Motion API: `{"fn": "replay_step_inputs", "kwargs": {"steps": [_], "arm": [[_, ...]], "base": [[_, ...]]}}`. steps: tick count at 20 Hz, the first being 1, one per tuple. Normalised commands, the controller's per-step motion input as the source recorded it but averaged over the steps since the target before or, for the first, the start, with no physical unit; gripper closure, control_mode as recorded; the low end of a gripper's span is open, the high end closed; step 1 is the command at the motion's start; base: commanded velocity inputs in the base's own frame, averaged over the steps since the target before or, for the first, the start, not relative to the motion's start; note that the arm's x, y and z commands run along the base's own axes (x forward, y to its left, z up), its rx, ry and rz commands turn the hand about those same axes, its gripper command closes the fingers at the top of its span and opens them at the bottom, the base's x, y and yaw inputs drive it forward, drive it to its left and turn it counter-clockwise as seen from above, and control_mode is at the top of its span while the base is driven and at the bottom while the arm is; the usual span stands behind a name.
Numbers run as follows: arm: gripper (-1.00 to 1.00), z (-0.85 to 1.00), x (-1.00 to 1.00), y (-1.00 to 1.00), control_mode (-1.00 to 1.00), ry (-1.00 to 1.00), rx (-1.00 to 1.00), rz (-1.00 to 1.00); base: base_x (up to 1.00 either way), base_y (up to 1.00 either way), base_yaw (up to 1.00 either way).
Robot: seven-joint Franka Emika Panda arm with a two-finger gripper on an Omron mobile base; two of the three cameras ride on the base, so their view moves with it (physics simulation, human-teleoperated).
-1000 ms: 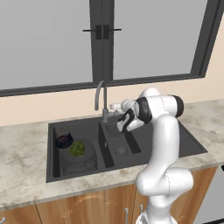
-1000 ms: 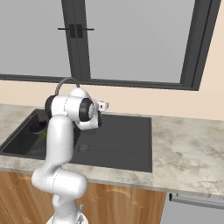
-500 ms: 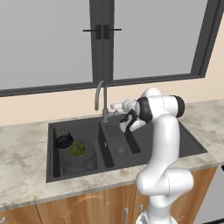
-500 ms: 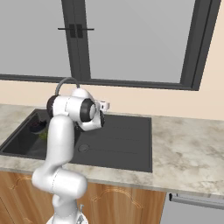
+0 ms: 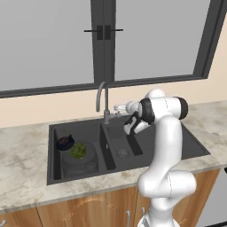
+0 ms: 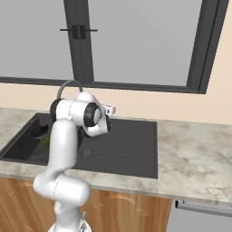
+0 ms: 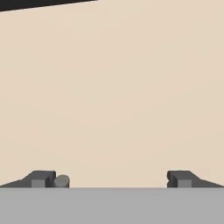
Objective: Pick the teapot and jar and place them in the sink. Then turn on the water.
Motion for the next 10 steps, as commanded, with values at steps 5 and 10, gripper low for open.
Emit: {"fn": "replay_step_inputs", "kwargs": {"steps": [5, 10], "arm": [[-1.0, 0.0, 0.28, -0.66, -1.0, -0.03, 0.02, 0.04], [-1.0, 0.0, 0.26, -0.63, -1.0, -0.02, 0.03, 0.06]], "base": [[0.0, 0.0, 0.0], [0.0, 0.0, 0.0]]}}
